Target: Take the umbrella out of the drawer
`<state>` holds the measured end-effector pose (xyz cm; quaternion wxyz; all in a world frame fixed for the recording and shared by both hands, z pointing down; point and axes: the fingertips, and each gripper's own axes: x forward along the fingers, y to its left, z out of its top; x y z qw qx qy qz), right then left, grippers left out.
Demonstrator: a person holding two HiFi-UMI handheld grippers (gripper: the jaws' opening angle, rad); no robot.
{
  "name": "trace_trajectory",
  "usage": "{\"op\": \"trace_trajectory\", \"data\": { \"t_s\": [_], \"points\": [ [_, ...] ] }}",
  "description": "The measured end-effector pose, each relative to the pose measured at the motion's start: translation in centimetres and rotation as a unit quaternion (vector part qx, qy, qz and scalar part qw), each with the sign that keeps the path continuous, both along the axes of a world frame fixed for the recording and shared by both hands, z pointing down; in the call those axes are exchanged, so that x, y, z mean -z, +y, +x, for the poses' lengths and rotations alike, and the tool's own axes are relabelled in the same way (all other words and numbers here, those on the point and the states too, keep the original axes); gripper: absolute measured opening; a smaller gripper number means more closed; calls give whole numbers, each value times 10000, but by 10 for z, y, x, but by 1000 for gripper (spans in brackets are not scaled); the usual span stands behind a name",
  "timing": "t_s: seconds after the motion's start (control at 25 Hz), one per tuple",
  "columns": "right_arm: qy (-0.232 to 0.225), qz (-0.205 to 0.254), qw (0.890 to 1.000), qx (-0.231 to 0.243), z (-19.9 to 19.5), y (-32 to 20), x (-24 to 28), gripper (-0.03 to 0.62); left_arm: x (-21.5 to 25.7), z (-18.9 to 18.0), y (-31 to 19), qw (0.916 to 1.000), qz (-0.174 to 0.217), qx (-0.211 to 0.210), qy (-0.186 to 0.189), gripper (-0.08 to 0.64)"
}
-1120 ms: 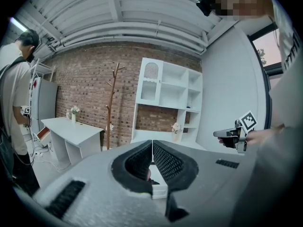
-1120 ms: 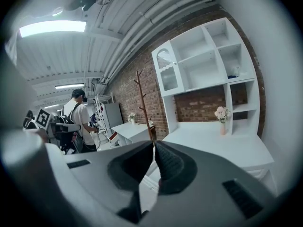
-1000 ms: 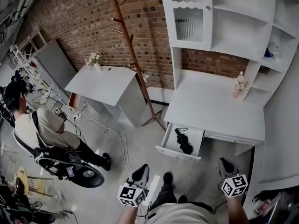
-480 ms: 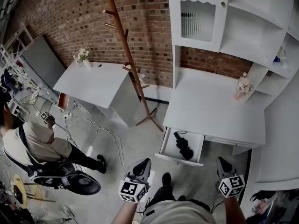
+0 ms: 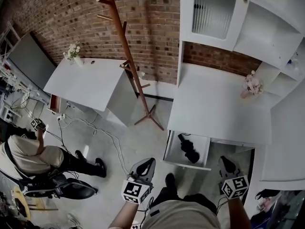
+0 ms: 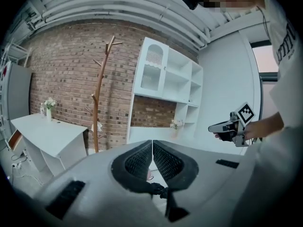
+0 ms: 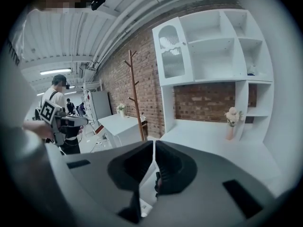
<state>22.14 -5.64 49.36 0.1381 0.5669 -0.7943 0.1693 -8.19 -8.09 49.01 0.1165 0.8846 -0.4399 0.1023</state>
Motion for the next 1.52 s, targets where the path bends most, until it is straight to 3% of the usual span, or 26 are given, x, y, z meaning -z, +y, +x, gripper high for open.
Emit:
{"op": "trace_trajectory", "data": {
  "t_s": [0.4, 0.72, 1.0, 1.52],
  "points": [
    [153, -180, 9997, 4, -21, -25, 4, 34, -6, -17, -29, 9995, -261, 27, 172, 26],
    [218, -414, 9986, 233, -15, -41, -9, 34, -21, -2, -28, 9986, -441, 106, 254, 26],
    [201, -745, 9947, 673, -10, -60, -35, 34, -38, 12, -27, 9959, -677, 499, 336, 26],
    [288, -1504, 9749, 1619, -7, -71, -103, 34, -77, 41, -11, 9882, -1008, 1117, 280, 26]
  ]
}}
